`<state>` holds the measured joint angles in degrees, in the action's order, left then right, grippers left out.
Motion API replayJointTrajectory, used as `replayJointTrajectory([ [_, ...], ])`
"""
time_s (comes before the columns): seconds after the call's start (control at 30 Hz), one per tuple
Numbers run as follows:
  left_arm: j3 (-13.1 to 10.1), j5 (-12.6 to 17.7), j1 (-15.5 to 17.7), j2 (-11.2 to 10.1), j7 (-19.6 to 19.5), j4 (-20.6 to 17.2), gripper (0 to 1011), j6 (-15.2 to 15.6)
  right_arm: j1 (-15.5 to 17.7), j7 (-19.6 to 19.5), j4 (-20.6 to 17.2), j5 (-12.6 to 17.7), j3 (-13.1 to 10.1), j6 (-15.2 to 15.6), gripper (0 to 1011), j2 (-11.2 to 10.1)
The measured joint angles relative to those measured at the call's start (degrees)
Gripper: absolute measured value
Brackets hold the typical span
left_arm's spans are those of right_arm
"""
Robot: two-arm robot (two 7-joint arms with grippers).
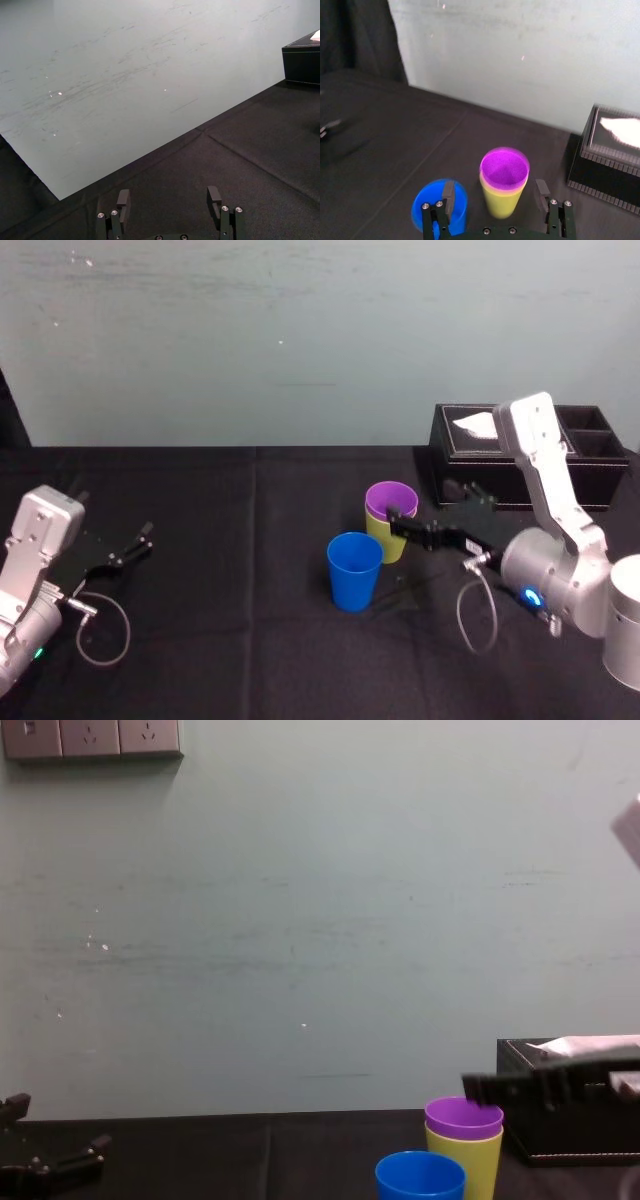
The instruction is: Stack the three plastic cups sequentially using one hand.
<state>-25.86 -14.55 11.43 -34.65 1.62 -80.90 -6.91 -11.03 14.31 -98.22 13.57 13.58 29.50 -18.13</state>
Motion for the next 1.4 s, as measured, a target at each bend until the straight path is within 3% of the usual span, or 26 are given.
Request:
replayJointTrajectory([
  [0.27,0.0,0.0,0.0,0.0,0.0,0.0,1000,0.0,6.4,1.7,-6.8,3.4,-2.0,5.7,1002,-3.2],
  [0.47,0.0,0.0,0.0,0.0,0.0,0.0,1000,0.0,7.8,3.1,-7.5,4.2,-0.8,7.1,1002,-5.5],
  [0.7,0.0,0.0,0.0,0.0,0.0,0.0,1000,0.0,8.5,4.2,-7.2,4.4,1.6,6.4,1002,-7.4],
  [1.13,0.0,0.0,0.0,0.0,0.0,0.0,1000,0.0,6.5,3.7,-3.1,2.1,5.8,2.1,1002,-6.5],
  [1.4,0.0,0.0,0.0,0.0,0.0,0.0,1000,0.0,5.3,2.7,0.0,1.2,6.4,1.2,1002,-4.6],
])
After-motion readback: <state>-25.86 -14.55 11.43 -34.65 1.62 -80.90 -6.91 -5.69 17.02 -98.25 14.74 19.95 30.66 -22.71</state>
